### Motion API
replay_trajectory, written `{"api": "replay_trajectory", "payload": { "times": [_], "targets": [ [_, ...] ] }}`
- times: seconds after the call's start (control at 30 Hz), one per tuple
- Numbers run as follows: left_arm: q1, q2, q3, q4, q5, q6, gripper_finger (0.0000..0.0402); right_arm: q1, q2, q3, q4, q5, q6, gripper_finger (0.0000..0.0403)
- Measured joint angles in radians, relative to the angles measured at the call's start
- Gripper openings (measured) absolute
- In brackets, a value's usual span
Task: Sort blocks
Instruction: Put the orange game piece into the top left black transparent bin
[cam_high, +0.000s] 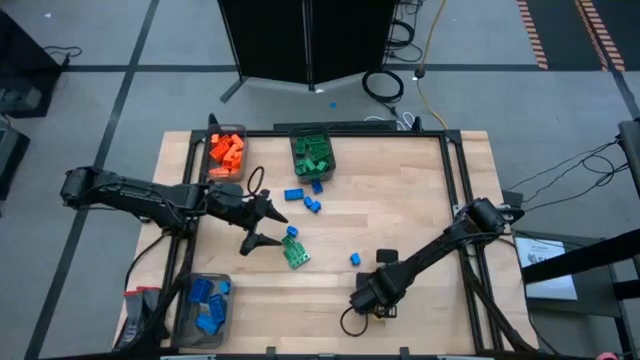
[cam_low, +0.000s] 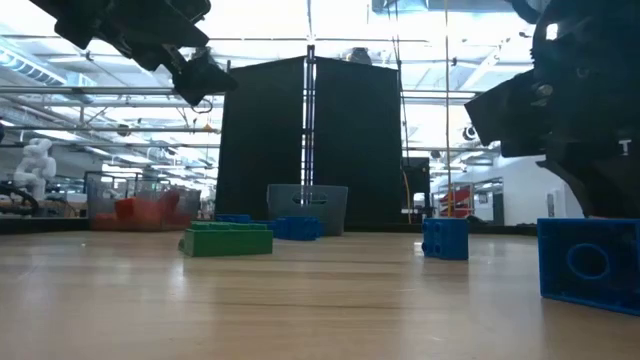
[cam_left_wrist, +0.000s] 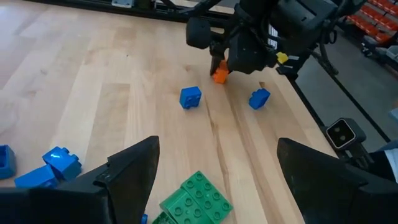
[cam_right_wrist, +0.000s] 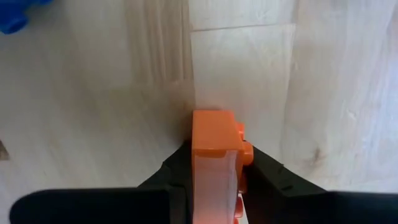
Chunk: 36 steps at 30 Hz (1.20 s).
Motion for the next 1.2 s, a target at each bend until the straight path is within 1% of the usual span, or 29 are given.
{"api": "replay_trajectory", "payload": {
  "times": [0.1,0.2,0.27,0.33,0.43,0.53,0.67,0.8,0.87,0.93,1.03,1.13,1.2],
  "targets": [
    [0.0,0.0,0.0,0.001,-0.017,0.0,0.0326,0.0,0.004,0.027,-0.019,0.032,-0.002,0.0076],
    [0.0,0.0,0.0,0.0,-0.073,0.0,0.0326,0.001,0.008,0.06,-0.042,0.074,-0.011,0.0076],
    [0.0,0.0,0.0,-0.001,-0.101,0.0,0.0326,0.001,0.011,0.079,-0.05,0.132,-0.011,0.0076],
    [0.0,0.0,0.0,-0.001,-0.126,0.001,0.0326,-0.007,0.012,0.092,-0.049,0.234,-0.003,0.0076],
    [0.0,0.0,0.0,-0.001,-0.147,0.0,0.0326,-0.01,0.011,0.102,-0.049,0.313,0.01,0.0076],
    [0.0,0.0,0.0,-0.003,-0.177,0.0,0.0326,-0.003,-0.008,0.103,-0.036,0.348,0.018,0.0076],
    [0.0,0.0,0.0,-0.005,-0.18,-0.001,0.0326,-0.008,-0.038,0.103,-0.044,0.393,0.042,0.0076],
    [0.0,0.0,0.0,-0.007,-0.181,-0.001,0.0326,0.0,-0.071,0.103,-0.042,0.399,0.045,0.0076],
    [0.0,0.0,0.0,-0.006,-0.181,-0.001,0.0326,0.0,-0.086,0.104,-0.03,0.425,0.046,0.0076],
    [0.0,0.0,0.0,-0.006,-0.183,-0.001,0.0326,0.001,-0.1,0.104,-0.013,0.483,0.047,0.0076],
    [0.0,0.0,0.0,-0.007,-0.183,-0.001,0.0326,0.003,-0.119,0.105,0.02,0.601,0.069,0.0076],
    [0.0,0.002,0.0,-0.002,-0.191,-0.002,0.0326,0.003,-0.124,0.105,0.044,0.774,0.15,0.0076],
    [0.0,0.003,0.0,0.001,-0.241,-0.001,0.0326,0.002,-0.124,0.105,0.049,0.915,0.22,0.0076]
  ]
}}
